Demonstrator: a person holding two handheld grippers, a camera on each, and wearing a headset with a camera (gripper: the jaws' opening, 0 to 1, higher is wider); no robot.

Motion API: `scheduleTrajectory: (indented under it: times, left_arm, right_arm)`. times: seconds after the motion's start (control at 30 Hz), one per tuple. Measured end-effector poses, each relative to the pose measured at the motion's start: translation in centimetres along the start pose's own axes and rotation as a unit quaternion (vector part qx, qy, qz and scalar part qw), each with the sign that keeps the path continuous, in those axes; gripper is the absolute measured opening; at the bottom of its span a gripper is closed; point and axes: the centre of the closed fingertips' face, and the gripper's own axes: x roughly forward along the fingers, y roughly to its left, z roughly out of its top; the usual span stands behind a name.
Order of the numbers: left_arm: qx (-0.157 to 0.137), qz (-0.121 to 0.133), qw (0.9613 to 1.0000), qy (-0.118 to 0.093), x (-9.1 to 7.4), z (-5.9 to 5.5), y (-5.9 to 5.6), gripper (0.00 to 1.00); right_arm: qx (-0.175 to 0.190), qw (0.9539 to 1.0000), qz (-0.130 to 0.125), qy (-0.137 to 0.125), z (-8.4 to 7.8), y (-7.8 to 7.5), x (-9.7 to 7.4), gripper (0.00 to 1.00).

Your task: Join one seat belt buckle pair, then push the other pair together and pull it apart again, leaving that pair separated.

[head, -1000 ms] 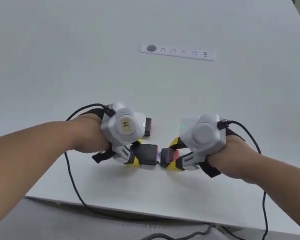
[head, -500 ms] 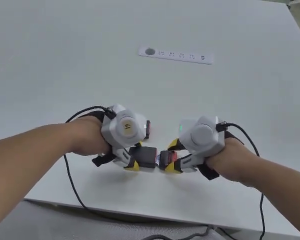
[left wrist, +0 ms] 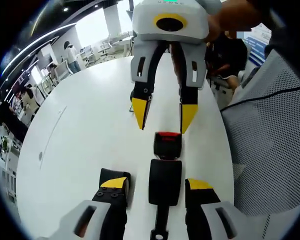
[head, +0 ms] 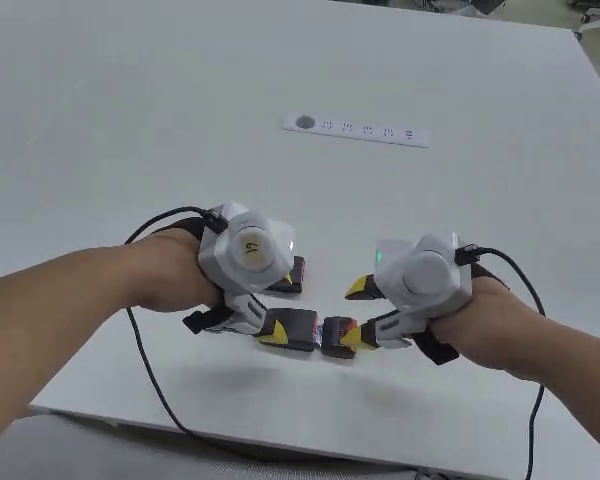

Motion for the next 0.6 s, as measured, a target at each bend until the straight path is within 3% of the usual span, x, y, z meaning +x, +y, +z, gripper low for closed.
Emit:
scheduleTrajectory:
  times: [0.1, 0.33, 0.4, 0.47, 0.53, 0.6]
  left_arm:
    - [0.014, 0.008, 0.9999, 0.005, 0.1, 0.0, 0.8, 0.47]
    - [0.006, 0.018, 0.9998, 0.004, -0.2, -0.1, 3.0, 0.5]
    - [0.008, 0.019, 0.9997, 0.009, -0.1, -0.6, 3.8, 0.5]
    - [0.008, 0.02, 0.9997, 0.011, -0.2, -0.5, 3.9, 0.51]
    - [0.006, 0.021, 0.9996, 0.017, -0.1, -1.3, 5.0, 0.52]
    - [0.004, 0.023, 0.9995, 0.021, -0.1, -1.6, 5.3, 0.52]
  right_arm:
    - [0.007, 1.0, -0.005, 0.004, -1.0, -1.0, -0.2, 0.32]
    - [0.023, 0.9994, -0.025, 0.01, -2.7, -3.1, -1.7, 0.32]
    - [0.027, 0.9991, -0.029, 0.013, -3.3, -3.7, -2.1, 0.33]
    - [0.028, 0.9989, -0.033, 0.017, -3.8, -4.1, -2.4, 0.33]
    - [0.03, 0.9986, -0.038, 0.021, -4.4, -4.6, -3.0, 0.33]
    - [0.012, 0.9981, -0.046, 0.04, -5.2, -5.1, -3.6, 0.33]
